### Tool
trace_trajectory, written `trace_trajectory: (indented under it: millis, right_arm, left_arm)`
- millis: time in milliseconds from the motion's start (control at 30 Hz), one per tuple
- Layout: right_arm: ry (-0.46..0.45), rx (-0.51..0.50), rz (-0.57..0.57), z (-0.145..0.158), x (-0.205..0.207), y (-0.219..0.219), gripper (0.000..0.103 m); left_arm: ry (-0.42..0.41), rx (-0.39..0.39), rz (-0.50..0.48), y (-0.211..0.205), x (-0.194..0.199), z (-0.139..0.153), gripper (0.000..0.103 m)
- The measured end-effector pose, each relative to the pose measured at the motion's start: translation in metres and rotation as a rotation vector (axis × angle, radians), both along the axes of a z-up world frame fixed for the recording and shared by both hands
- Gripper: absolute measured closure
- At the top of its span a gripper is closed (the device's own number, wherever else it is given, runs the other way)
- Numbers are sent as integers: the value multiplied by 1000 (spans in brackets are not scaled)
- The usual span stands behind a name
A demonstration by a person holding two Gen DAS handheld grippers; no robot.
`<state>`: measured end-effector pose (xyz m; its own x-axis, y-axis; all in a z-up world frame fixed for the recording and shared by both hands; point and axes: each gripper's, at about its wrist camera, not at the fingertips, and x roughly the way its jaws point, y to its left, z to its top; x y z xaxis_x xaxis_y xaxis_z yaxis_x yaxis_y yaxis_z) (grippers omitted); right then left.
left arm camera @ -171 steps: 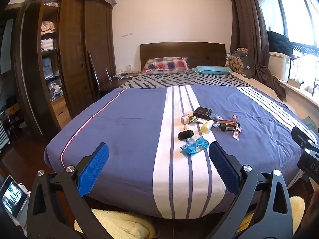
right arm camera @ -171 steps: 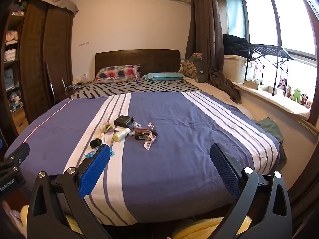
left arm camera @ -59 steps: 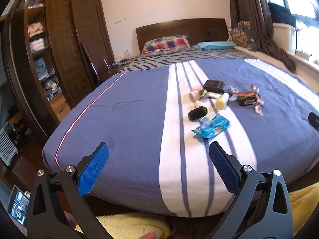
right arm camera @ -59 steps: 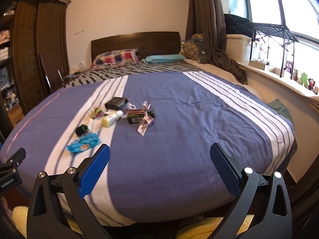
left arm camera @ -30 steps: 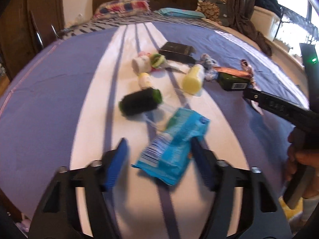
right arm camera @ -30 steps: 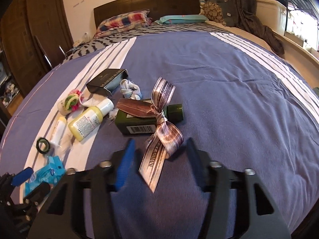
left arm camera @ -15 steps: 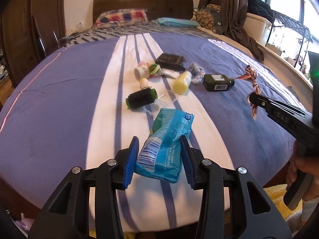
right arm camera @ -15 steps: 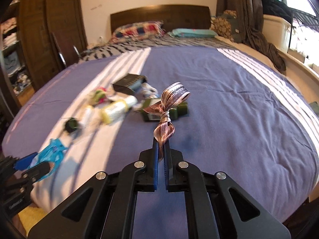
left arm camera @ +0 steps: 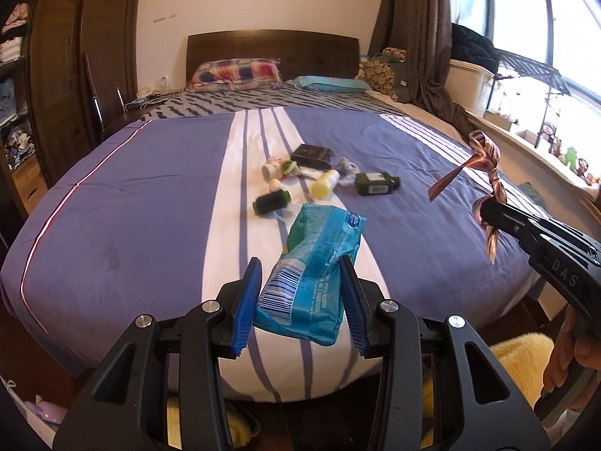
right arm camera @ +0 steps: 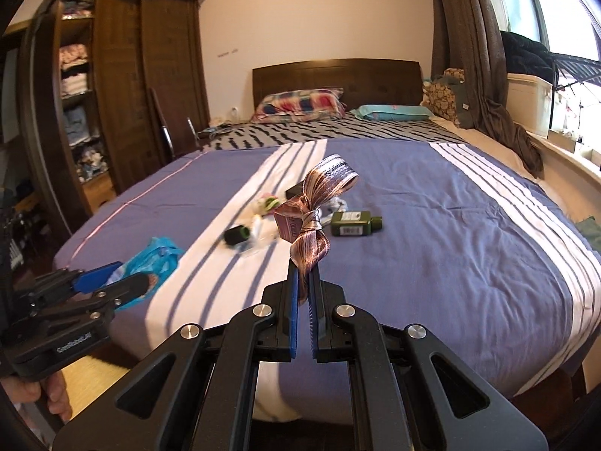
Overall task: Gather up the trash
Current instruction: 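Carry the wipe pack and ribbon bow to the bin and open both tools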
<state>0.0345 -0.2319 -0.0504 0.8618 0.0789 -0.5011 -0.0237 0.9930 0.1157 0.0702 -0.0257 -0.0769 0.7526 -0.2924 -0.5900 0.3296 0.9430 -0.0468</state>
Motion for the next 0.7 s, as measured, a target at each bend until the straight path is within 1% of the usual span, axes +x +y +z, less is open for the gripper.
trace_trajectory:
  millis: [100,200,300,400,567,700]
  right_arm:
    - [13,-3,5,-6,-16,5,97]
    - [57,-11,21,-23,-29,12,97]
    - [117,-23,45,-43,-33,19,97]
    - [175,-21,62,-65,-38,26,97]
    - [294,-19,81,-108,-38,33,97]
    - [390,-1,80,-143,-32,29,97]
  left_arm:
    - [6,6,-14,2,-18,-7,63]
    - [32,20,-31,2,-34,-22,63]
    - [72,26,-44,2,-44,-37,63]
    - [126,41,-45,3,-47,-60,63]
    - [251,47,-31,8,-43,-107,63]
    - [349,51,-35,8,-36,-143,63]
